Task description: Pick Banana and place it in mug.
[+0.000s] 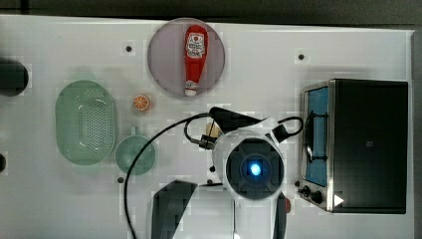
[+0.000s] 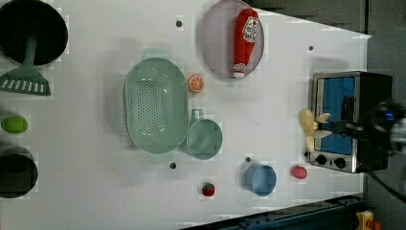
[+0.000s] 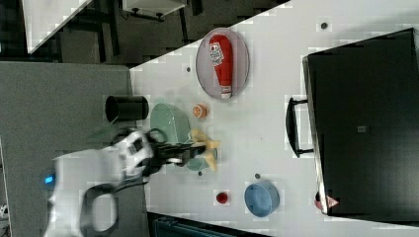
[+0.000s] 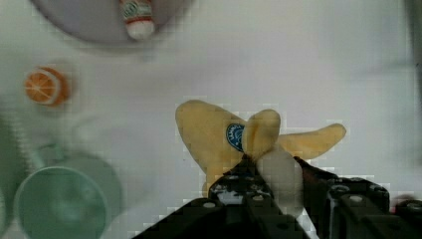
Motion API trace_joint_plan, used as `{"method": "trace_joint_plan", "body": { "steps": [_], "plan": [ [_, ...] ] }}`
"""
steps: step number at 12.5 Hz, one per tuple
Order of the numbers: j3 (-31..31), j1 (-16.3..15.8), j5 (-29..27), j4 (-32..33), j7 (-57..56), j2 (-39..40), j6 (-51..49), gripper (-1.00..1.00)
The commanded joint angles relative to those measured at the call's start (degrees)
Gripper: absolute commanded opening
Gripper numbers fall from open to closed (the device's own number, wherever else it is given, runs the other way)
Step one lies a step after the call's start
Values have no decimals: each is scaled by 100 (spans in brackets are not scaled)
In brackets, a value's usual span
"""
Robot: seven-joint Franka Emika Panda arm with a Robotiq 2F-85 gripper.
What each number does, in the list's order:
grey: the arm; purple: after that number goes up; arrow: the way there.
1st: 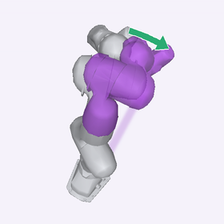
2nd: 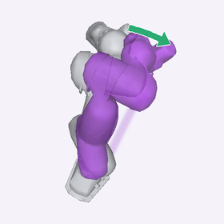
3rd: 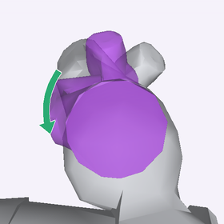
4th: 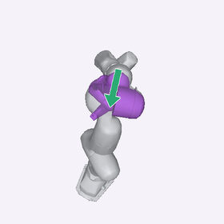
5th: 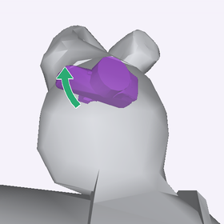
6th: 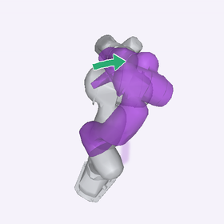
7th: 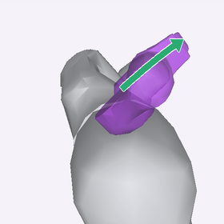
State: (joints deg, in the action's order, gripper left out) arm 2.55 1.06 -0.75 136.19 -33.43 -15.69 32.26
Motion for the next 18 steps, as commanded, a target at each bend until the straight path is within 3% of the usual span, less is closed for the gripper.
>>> {"method": "trace_joint_plan", "body": {
  "steps": [1, 6, 10, 13, 18],
  "plan": [
    [-228, -5, 103, -424, 105, -153, -893, -45],
    [-1268, -184, 51, -556, 1635, -284, -1014, -46],
    [-2196, -260, -583, -551, 3091, -155, -1004, -46],
    [-2768, -265, -675, -540, 4107, 210, -809, -46],
    [-3098, -265, -671, -260, 4498, 1179, 541, -46]
  ]
}}
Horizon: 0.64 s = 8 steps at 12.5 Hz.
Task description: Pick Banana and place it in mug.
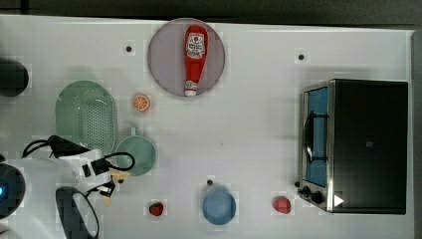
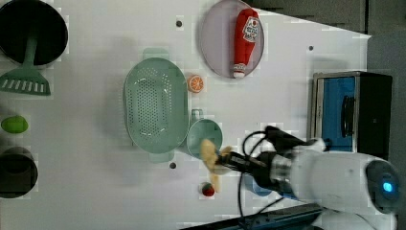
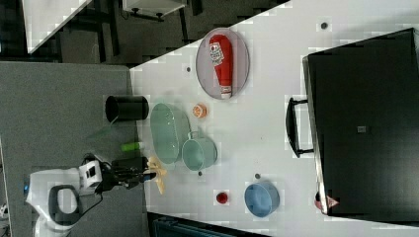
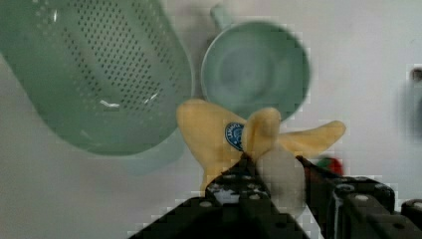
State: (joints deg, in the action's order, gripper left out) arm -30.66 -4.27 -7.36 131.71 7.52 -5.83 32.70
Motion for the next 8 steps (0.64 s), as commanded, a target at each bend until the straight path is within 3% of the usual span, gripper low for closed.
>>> {"method": "trace_joint_plan", "body": {
  "steps": [1, 3, 8],
  "plan": [
    [219, 268, -2, 290, 404, 365, 822, -45],
    [244, 269, 2, 440, 404, 628, 1250, -37],
    [376, 277, 6, 452, 403, 785, 1377, 72]
  ]
}}
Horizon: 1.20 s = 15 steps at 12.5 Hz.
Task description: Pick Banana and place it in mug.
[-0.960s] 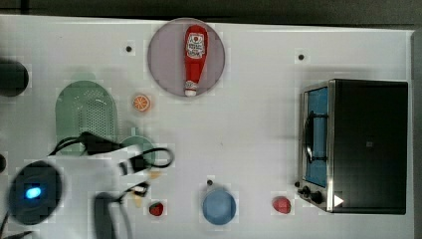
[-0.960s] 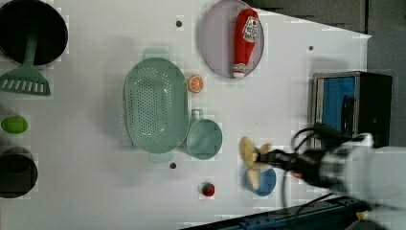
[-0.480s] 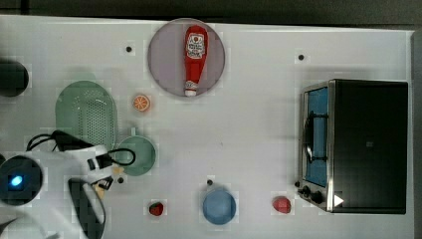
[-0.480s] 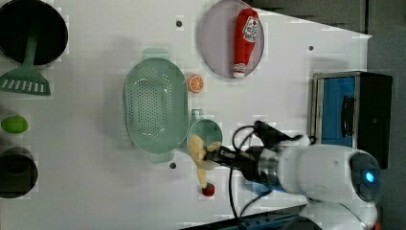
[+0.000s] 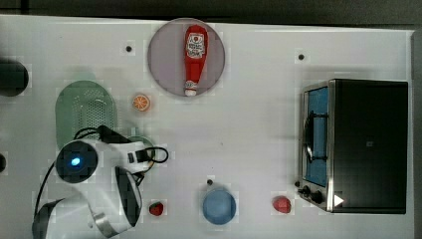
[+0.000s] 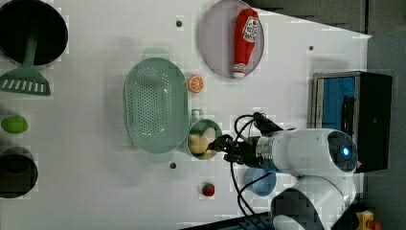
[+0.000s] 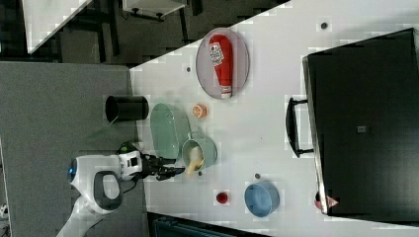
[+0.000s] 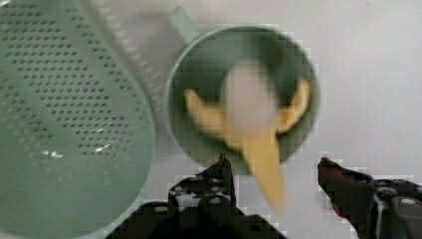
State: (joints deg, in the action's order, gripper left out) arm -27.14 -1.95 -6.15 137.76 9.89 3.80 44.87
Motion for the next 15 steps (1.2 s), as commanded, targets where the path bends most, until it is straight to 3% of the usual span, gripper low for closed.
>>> {"method": "trace_joint_plan", "body": {
  "steps": [1, 7, 12, 15],
  "plan": [
    [36, 46, -116, -169, 167, -258, 158, 100],
    [321, 81, -132, -554, 167, -1121, -251, 100],
    [1445, 161, -100, -1468, -214, -1675, -2143, 100],
    [2126, 194, 267, -1985, -436, -1746, -2793, 100]
  ]
}}
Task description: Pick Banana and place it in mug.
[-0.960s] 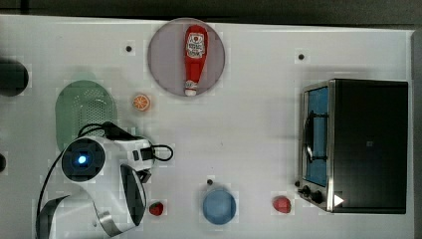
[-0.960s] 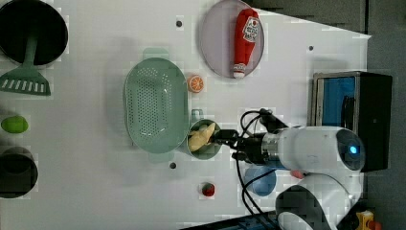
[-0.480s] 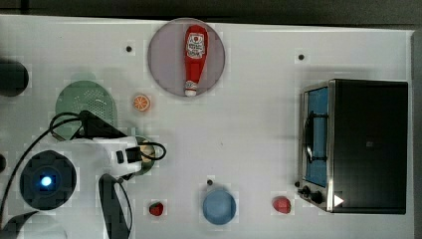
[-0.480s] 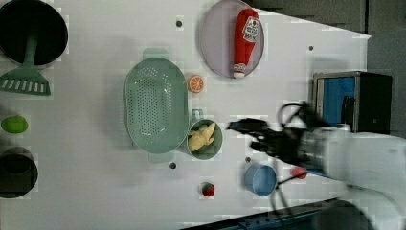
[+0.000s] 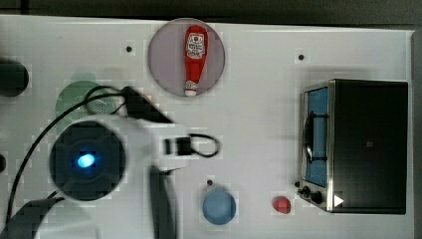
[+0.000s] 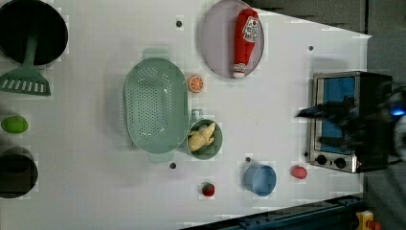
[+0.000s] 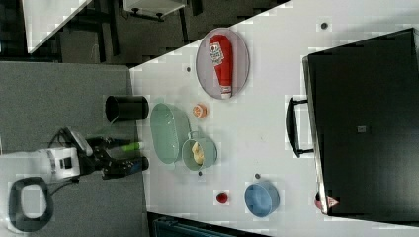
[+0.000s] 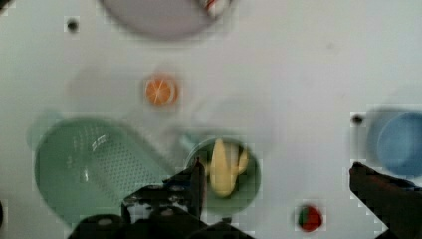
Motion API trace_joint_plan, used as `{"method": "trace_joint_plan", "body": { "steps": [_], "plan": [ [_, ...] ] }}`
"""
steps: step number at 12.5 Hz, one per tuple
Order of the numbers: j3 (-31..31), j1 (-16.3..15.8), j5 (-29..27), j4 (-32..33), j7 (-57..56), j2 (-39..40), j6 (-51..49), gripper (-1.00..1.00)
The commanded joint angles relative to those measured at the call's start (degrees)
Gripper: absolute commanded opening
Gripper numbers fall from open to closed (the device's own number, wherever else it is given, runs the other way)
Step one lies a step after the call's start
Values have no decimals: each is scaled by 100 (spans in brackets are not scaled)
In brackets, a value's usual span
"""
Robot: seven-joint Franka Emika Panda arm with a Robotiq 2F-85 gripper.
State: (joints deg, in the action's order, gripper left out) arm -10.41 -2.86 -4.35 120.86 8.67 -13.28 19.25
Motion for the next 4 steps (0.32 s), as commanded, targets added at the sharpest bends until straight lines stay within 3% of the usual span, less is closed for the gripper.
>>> {"method": "trace_joint_plan", "body": {
  "steps": [1, 4],
  "plan": [
    [633, 287, 254, -396, -318, -60, -277, 100],
    [1098, 292, 511, -555, -468, -111, -433, 100]
  ]
}}
